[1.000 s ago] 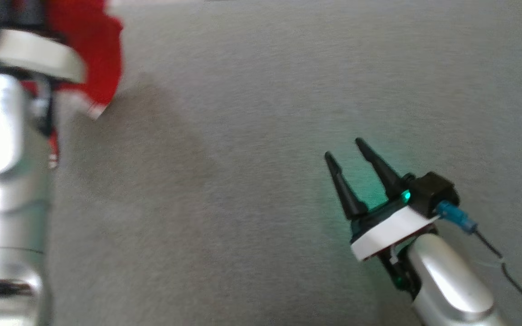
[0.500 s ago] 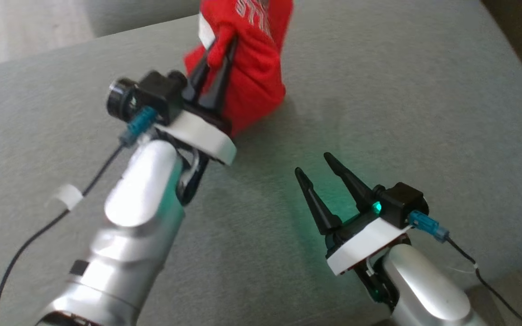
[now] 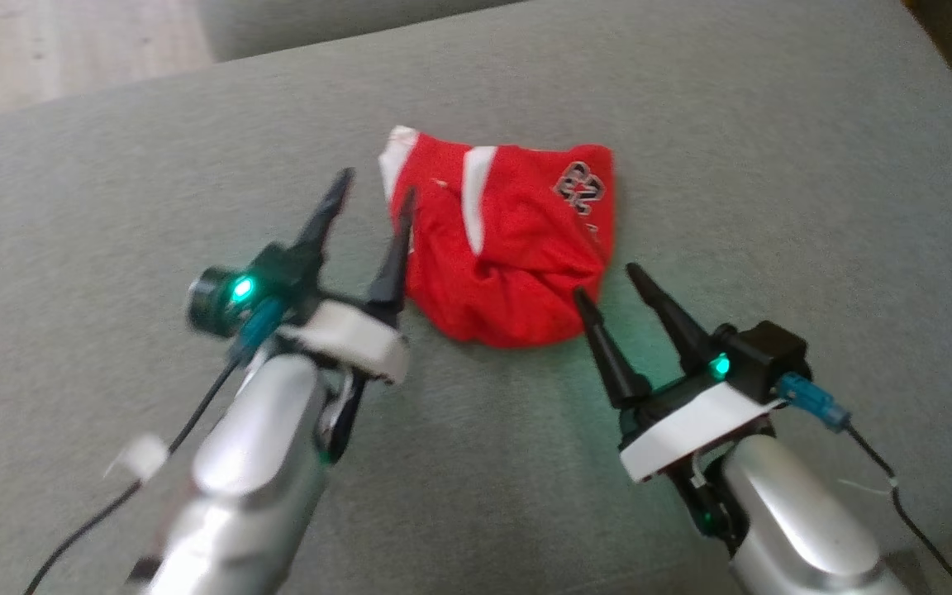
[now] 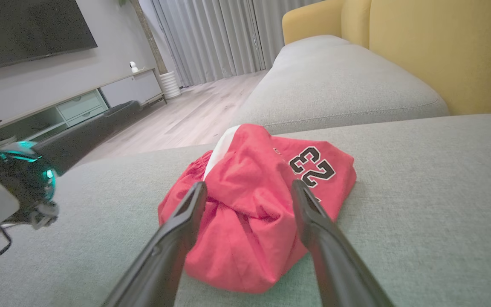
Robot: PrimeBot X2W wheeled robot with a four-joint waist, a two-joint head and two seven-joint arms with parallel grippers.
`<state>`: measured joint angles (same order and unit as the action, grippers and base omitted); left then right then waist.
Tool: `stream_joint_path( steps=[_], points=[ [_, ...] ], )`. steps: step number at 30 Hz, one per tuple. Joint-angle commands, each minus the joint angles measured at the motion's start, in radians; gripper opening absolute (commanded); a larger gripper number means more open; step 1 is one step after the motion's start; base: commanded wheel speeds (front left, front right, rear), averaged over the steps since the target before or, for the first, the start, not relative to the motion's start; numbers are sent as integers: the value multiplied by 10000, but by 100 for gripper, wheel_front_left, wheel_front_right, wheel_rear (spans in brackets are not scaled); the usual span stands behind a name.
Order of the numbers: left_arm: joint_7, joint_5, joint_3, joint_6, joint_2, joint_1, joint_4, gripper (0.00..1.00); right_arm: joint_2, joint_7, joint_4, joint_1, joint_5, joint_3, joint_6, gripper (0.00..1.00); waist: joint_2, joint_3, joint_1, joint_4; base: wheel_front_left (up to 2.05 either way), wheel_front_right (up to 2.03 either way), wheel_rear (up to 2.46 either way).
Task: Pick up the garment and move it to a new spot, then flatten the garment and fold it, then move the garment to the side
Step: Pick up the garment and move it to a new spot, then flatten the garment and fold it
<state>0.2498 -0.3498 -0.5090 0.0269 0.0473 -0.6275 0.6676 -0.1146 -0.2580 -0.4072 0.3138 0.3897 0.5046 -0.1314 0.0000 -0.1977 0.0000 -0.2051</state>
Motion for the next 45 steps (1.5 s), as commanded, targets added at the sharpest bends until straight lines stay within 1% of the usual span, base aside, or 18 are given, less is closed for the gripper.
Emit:
stream_joint_path(
  steps=[1, 6, 9, 11, 13, 15, 18, 19, 22, 29, 32, 35, 38, 41, 45],
  points=[
    [115, 196, 676, -211, 384, 327, -768, 100, -25, -38, 263, -107, -102, -74, 7, 100, 0, 162, 0, 428, 0, 0, 0],
    [117, 543, 1954, -678, 635, 2141, -2191, 100, -103, -38, 256, -334, -263, -668, 7, 100, 0, 402, 0, 972, 0, 0, 0],
    [118, 816, 2708, -818, 627, 3237, -2917, 100, -111, -38, 228, -534, -414, -1082, 7, 100, 0, 577, 0, 1222, 0, 0, 0],
    [118, 1009, 3148, -836, 580, 3915, -3281, 100, -99, -38, 209, -682, -516, -1330, 7, 100, 0, 708, 0, 1347, 0, 0, 0],
    [119, 1157, 3582, -814, 503, 4521, -3592, 100, -80, -38, 179, -836, -622, -1562, 7, 100, 0, 837, 0, 1447, 0, 0, 0],
    [119, 1249, 3755, -767, 464, 4793, -3739, 100, -63, -38, 170, -913, -675, -1677, 7, 100, 0, 900, 0, 1491, 0, 0, 0],
    [119, 1448, 4188, -591, 319, 5522, -4057, 100, -16, -38, 118, -1125, -781, -2012, 7, 100, 0, 1068, 0, 1607, 0, 0, 0],
    [119, 1557, 4421, -470, 234, 5900, -4191, 100, 18, -38, 84, -1237, -832, -2157, 7, 100, 0, 1135, 0, 1652, 0, 0, 0],
    [119, 1707, 4641, -310, 136, 6289, -4270, 100, 54, -38, 57, -1386, -895, -2298, 7, 100, 0, 1211, 0, 1712, 0, 0, 0],
    [120, 1895, 4711, -52, 43, 6296, -4270, 100, 82, -38, 16, -1388, -1052, -2397, 7, 100, 0, 1116, 0, 1885, 0, 0, 0],
    [120, 1797, 4497, -16, 35, 6105, -4241, 100, 17, -38, -51, -908, -1090, -2183, 7, 100, 0, 926, 0, 2001, 0, 0, 0],
    [120, 1636, 4175, -57, 33, 5901, -4197, 100, -101, -38, -337, -36, -1093, -2064, 7, 100, 0, 674, 0, 2166, 0, 0, 0],
    [120, 1497, 3815, -106, 32, 5744, -4124, 100, -179, -17, -948, 945, -1083, -2052, 7, 100, 0, 448, 0, 2407, 0, 0, 0],
    [120, 1395, 3520, -148, 32, 5643, -4065, 100, -238, 318, -1820, 1818, -1153, -2139, 7, 100, 0, 272, 0, 2678, 0, 0, 0],
    [120, 1296, 3272, -191, 31, 5576, -3983, 100, -241, 717, -2932, 2551, -1432, -2278, 7, 100, 0, 124, 0, 3004, 0, 0, 0]
  ],
)
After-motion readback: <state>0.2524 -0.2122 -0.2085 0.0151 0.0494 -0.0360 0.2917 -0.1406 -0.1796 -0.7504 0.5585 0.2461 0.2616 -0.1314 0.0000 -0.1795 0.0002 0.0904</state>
